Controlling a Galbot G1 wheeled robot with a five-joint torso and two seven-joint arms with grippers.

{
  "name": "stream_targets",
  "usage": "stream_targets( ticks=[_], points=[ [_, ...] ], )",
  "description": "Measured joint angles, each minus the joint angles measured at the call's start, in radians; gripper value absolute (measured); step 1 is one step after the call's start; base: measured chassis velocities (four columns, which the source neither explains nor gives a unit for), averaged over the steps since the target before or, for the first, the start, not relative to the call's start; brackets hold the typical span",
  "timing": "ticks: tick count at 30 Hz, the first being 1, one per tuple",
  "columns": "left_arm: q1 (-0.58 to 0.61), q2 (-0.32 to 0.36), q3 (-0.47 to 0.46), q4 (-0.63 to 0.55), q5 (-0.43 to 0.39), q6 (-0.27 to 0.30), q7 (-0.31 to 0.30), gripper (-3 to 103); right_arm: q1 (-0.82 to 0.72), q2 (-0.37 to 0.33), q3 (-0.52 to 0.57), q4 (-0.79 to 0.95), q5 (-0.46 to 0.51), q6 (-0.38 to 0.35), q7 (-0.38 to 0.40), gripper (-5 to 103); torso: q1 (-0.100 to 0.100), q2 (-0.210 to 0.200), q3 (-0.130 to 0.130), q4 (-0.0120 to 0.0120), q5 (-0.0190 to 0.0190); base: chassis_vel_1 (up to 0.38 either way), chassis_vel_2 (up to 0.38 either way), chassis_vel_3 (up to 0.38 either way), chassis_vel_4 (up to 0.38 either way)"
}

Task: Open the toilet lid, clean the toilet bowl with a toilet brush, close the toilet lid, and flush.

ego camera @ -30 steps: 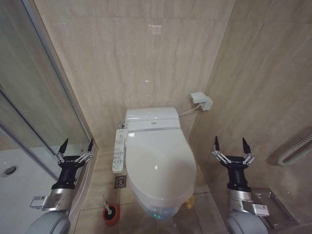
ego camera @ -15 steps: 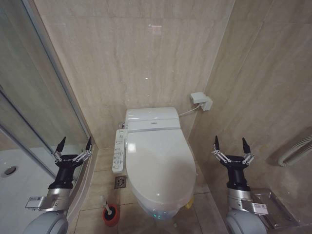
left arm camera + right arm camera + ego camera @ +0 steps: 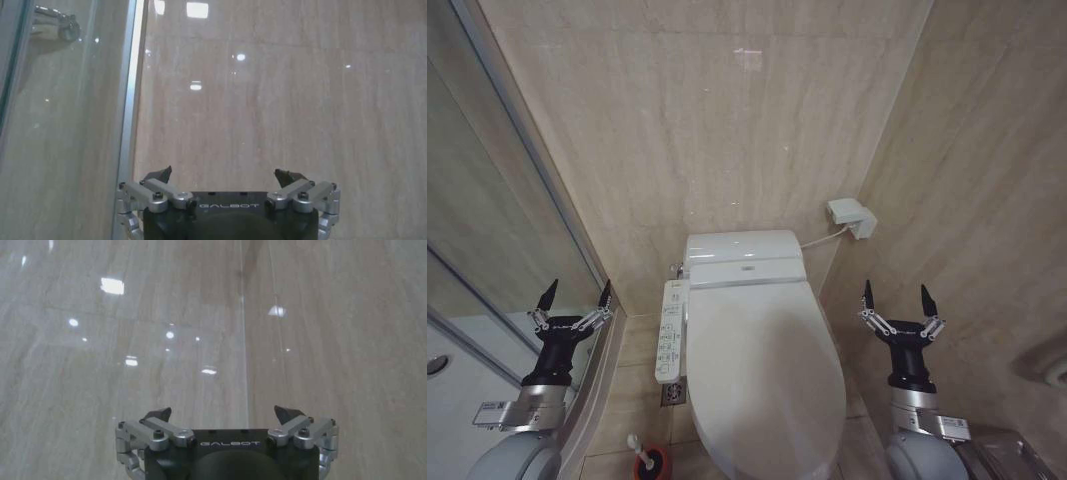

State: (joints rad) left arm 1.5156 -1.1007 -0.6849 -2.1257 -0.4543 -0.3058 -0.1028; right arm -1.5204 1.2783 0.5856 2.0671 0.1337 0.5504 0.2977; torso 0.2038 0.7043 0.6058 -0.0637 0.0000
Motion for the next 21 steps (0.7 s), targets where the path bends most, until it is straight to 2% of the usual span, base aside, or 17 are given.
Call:
stream_targets(
  ticks=[13, 21],
  points=[
    [-0.048, -0.006, 0.031, 0.085, 0.002, -0.001, 0.001, 100, -0.005, -0.013, 0.014, 0.01, 0.003, 0.003, 0.0, 100, -0.001, 0.0, 0.0, -0.0004, 0.0, 0.006, -0.02, -0.019, 0.014],
    [-0.04, -0.009, 0.023, 0.076, 0.001, -0.001, 0.001, 100, 0.001, -0.003, 0.011, 0.001, -0.013, 0.007, 0.0, 100, -0.001, 0.0, 0.0, -0.0001, 0.0, 0.0, 0.0, 0.0, 0.0]
  ],
)
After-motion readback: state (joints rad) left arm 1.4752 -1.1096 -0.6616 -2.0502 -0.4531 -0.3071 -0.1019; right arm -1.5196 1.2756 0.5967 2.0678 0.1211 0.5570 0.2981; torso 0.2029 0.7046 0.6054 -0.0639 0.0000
